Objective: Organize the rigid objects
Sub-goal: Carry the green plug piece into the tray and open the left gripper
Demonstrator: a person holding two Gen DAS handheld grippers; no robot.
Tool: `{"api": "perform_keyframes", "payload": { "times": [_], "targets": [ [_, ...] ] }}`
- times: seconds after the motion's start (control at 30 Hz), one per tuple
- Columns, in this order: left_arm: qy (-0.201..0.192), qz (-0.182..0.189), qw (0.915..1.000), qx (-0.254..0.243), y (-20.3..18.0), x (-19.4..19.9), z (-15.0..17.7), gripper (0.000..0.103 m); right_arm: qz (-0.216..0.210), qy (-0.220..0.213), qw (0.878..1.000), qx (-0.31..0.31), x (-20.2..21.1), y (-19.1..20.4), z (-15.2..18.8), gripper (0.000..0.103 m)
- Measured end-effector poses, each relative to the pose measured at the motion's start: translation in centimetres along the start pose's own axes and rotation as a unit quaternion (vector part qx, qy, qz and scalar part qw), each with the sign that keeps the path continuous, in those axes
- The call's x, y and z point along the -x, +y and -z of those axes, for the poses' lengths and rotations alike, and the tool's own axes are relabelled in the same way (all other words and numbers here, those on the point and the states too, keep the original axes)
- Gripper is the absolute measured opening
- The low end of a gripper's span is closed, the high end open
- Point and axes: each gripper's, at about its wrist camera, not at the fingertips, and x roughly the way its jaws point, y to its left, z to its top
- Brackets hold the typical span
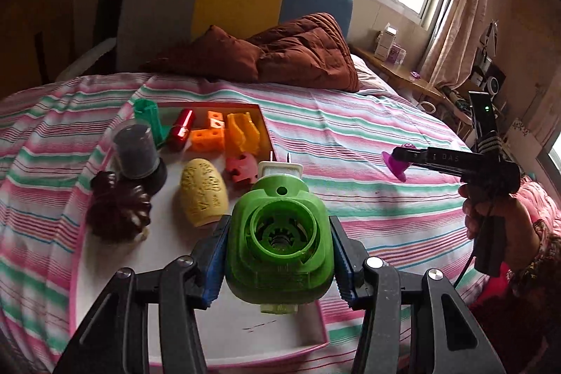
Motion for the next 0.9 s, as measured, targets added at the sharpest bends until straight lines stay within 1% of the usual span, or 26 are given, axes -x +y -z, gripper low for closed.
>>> {"api": "perform_keyframes", "payload": {
  "times": [0.17, 0.23, 0.4, 0.67, 0.77, 0.83, 0.87, 0.9],
  "targets": [
    [0.015, -0.038, 0.9991, -0.003, 2.7, 0.7, 1.7, 0.052, -0.008, -0.008, 1.0, 0.015, 0.4, 0.8, 0.1, 0.033],
    [0.025, -0.046, 0.9986, -0.004, 3.5, 0.5, 2.3, 0.052, -0.01, -0.012, 1.0, 0.022, 0.5, 1.2, 0.1, 0.033],
    [0.034, -0.07, 0.9969, -0.008, 5.2, 0.2, 3.1, 0.052, -0.012, -0.014, 0.999, 0.04, 0.5, 2.1, 0.3, 0.033],
    [0.052, -0.078, 0.9956, 0.006, 7.2, -0.8, 3.2, 0.053, -0.018, -0.019, 0.999, 0.047, 0.7, 2.4, 0.4, 0.033],
    [0.05, -0.091, 0.9946, 0.004, 7.5, -0.5, 3.5, 0.057, -0.027, -0.018, 0.998, 0.047, 0.8, 2.5, 0.4, 0.033],
    [0.043, -0.089, 0.995, 0.01, 7.6, 0.0, 3.6, 0.065, -0.03, -0.02, 0.998, 0.051, 0.9, 2.7, 0.4, 0.033],
    [0.037, -0.09, 0.9951, 0.016, 7.6, 0.3, 3.7, 0.067, -0.033, -0.021, 0.998, 0.053, 0.9, 2.8, 0.4, 0.033],
    [0.029, -0.091, 0.9952, 0.023, 7.7, 0.8, 3.7, 0.073, -0.036, -0.022, 0.998, 0.055, 1.0, 3.0, 0.4, 0.033]
  ]
}}
